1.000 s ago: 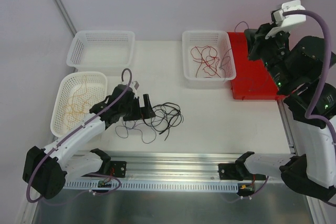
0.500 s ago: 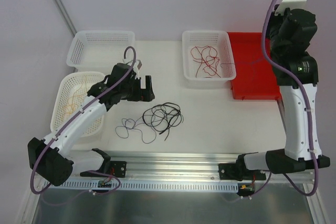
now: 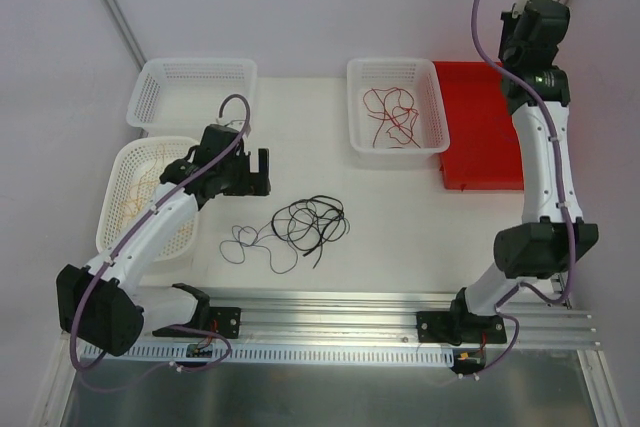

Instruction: Untangle the cables

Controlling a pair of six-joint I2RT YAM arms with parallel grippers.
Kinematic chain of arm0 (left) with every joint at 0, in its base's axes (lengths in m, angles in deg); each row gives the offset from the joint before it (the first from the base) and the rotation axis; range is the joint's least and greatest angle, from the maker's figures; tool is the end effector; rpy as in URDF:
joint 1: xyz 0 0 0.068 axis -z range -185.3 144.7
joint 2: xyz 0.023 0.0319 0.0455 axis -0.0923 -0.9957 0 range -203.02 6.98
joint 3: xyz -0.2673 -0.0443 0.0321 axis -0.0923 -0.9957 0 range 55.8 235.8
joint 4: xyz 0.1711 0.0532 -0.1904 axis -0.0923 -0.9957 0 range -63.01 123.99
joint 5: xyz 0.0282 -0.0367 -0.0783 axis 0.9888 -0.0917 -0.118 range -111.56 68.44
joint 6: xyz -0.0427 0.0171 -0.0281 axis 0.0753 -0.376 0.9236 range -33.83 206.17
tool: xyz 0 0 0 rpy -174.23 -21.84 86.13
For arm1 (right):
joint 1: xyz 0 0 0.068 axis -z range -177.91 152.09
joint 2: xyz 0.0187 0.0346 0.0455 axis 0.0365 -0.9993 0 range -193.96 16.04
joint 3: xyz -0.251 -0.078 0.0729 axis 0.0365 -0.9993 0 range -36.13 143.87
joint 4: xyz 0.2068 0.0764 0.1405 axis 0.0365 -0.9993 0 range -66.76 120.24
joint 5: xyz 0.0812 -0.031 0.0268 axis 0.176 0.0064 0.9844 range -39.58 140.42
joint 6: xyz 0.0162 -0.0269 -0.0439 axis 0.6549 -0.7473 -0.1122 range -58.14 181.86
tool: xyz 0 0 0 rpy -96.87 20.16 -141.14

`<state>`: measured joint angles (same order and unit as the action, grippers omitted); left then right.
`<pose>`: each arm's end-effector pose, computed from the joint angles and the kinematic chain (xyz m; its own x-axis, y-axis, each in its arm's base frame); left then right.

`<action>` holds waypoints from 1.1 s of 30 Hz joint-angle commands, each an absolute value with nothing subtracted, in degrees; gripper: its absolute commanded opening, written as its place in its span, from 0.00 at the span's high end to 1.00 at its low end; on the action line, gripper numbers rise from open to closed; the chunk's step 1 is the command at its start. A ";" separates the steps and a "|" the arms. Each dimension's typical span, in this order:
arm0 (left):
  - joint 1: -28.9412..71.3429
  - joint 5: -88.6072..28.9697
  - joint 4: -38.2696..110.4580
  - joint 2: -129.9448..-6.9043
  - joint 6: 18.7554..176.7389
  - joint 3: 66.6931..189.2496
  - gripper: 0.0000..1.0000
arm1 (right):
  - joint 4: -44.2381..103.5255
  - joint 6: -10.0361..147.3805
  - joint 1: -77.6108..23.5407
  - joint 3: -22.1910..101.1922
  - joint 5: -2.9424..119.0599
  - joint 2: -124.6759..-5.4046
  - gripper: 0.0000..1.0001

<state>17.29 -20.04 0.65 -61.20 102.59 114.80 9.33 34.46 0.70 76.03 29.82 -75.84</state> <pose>0.2349 -0.0968 0.3047 -0.7021 -0.0140 -0.7119 0.1746 0.9659 -0.1912 0.3452 -0.0042 0.5173 -0.1609 -0.4348 -0.8860 0.2870 0.8383 -0.4635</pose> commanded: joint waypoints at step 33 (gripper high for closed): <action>11.66 -22.88 0.94 -61.31 100.41 113.28 0.01 | -5.18 56.85 -1.06 57.84 54.27 -72.48 0.14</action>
<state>12.22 -22.68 0.67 -62.34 101.65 113.56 -4.11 56.71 3.48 61.77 44.33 -78.00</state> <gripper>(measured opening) 0.992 0.857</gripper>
